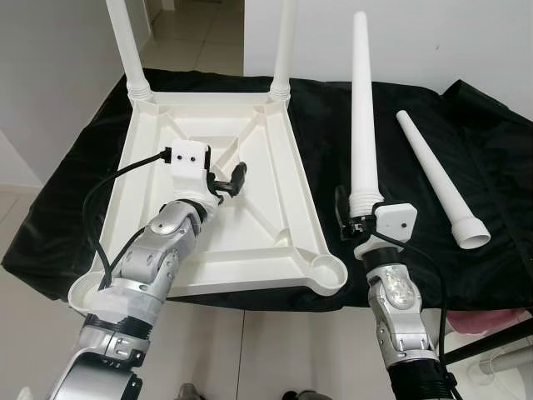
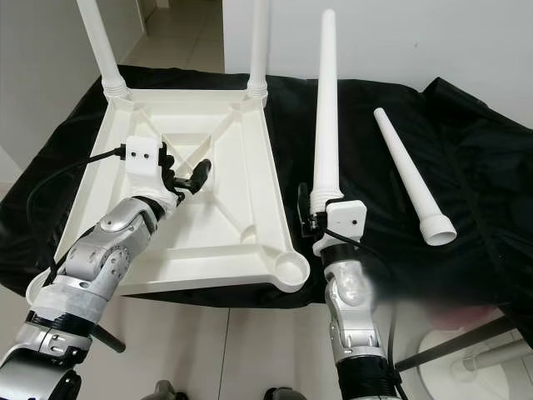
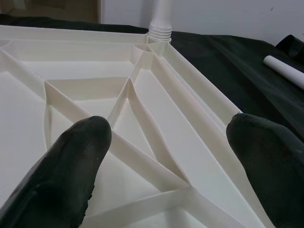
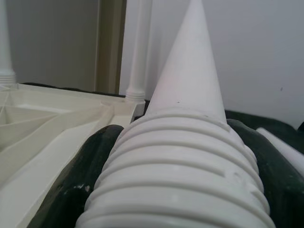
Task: Building children table
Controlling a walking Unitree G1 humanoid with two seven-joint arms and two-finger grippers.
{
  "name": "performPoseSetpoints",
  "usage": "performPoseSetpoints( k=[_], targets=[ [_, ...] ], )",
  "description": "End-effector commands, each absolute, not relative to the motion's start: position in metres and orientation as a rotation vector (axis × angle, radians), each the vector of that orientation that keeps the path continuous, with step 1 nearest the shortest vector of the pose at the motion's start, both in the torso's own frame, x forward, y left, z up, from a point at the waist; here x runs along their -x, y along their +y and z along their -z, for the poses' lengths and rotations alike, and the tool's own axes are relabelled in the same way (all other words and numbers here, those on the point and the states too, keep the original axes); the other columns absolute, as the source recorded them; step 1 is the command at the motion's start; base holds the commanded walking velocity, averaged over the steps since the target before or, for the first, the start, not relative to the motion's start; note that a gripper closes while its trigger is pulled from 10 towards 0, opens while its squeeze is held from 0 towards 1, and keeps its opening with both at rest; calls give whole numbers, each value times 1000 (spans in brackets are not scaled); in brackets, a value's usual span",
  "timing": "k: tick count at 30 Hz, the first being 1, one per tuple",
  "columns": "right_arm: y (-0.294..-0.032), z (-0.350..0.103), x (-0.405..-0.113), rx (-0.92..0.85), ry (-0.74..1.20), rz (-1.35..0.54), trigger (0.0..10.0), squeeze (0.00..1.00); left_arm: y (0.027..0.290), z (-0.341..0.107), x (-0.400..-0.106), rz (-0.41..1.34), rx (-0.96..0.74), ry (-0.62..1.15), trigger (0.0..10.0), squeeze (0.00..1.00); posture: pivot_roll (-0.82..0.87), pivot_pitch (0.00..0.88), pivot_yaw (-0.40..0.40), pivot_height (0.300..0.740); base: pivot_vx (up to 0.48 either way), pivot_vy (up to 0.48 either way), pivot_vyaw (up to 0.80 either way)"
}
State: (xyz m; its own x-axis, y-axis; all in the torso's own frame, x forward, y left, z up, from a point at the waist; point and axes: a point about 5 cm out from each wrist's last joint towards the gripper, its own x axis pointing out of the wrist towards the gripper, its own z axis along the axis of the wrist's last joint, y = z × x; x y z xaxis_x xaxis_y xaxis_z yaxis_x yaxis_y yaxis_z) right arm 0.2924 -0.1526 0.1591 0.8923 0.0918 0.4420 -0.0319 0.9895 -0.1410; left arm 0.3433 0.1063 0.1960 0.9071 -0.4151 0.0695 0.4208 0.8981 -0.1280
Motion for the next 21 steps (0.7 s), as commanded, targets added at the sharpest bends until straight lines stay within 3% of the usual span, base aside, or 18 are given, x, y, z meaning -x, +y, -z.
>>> performPoseSetpoints(
  k=[1,7,8,9,11,13,21],
  targets=[
    [-151,-167,-292,171,-529,-43,10000,0,88,-203,-334,836,158,-53,10000,1000,3,0,-7,740,0,0,0],
    [-149,-171,-291,197,-557,-34,10000,0,87,-207,-334,858,215,-42,10000,1000,1,0,-6,740,0,0,0],
    [-148,-173,-289,207,-570,-40,10000,0,87,-210,-334,872,251,-42,10000,647,1,0,-6,740,0,0,0],
    [-145,-176,-287,229,-591,-53,10000,0,86,-214,-332,899,312,-40,10000,0,-5,0,-3,740,0,0,0],
    [-145,-176,-287,229,-591,-53,10000,0,86,-214,-332,899,312,-40,10000,0,-5,0,-3,740,0,0,0],
    [-134,-177,-282,238,-607,-114,10000,0,86,-227,-324,1016,477,-30,10000,0,-9,0,0,740,0,0,0],
    [-122,-174,-278,251,-613,-196,10000,0,86,-243,-314,1185,641,-6,10000,0,-11,9,-4,740,0,0,0]
  ],
)
